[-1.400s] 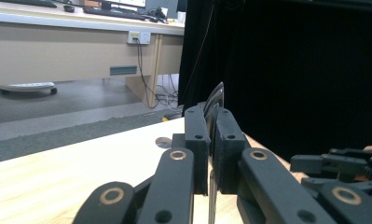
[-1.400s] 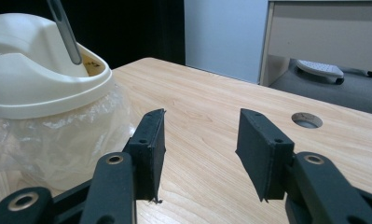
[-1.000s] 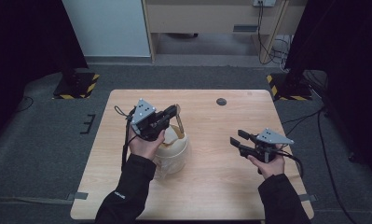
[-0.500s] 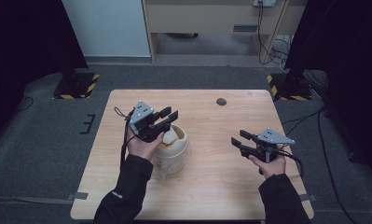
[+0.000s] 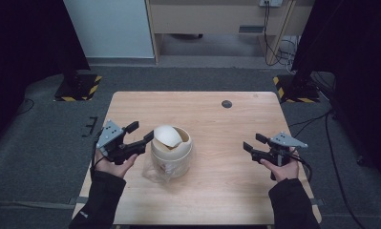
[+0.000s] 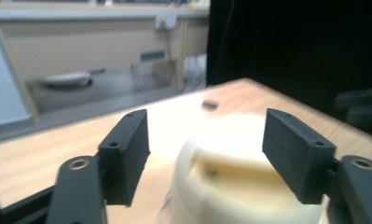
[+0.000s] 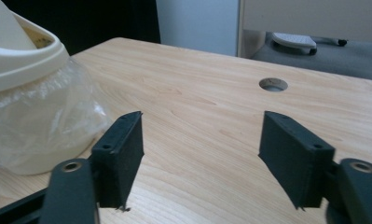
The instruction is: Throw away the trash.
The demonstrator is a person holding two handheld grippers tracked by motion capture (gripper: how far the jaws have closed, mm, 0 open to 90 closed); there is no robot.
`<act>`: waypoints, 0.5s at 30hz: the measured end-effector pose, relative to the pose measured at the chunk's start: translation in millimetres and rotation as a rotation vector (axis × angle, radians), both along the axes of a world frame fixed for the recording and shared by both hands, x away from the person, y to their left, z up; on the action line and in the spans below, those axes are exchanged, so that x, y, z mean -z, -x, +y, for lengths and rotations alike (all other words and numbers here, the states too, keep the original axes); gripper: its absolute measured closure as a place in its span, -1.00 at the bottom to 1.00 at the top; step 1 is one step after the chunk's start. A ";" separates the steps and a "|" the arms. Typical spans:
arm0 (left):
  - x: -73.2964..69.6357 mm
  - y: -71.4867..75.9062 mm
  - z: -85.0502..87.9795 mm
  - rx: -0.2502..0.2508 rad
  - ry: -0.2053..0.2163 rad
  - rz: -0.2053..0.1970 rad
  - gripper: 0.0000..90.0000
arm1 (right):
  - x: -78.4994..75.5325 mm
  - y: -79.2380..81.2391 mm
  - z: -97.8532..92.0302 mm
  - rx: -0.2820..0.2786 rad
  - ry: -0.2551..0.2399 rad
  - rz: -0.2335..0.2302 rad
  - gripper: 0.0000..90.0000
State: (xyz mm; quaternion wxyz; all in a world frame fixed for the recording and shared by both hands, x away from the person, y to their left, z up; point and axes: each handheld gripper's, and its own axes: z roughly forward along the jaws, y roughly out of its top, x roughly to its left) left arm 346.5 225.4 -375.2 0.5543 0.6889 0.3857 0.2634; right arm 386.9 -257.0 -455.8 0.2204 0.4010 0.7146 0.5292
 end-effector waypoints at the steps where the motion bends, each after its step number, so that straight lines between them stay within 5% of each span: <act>1: 4.0 1.7 4.2 -0.006 -0.015 0.010 -0.32 | 0.0 0.0 0.0 0.000 0.000 0.000 -0.34; 6: 43.8 12.7 31.3 -0.056 -0.103 0.104 -0.44 | 6.2 -2.5 -3.0 0.028 0.021 0.034 -0.49; 15: 109.3 7.3 54.4 -0.137 -0.240 0.318 -0.52 | 38.3 -9.5 -20.9 0.123 0.109 0.227 -0.61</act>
